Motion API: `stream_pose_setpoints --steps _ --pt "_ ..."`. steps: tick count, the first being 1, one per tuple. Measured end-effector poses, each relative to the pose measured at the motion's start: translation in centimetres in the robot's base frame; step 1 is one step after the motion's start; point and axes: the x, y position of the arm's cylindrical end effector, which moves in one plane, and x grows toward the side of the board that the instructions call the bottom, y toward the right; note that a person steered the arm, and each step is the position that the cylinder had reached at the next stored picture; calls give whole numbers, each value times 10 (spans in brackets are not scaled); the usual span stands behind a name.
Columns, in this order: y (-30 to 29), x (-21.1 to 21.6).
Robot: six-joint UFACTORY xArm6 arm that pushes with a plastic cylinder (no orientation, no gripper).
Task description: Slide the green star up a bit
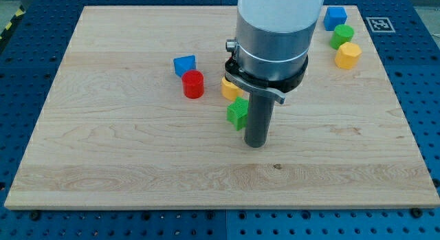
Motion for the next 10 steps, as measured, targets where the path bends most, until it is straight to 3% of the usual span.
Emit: stream_pose_setpoints --steps 6,10 --pt "-3 -29" --pt "-45 -31"
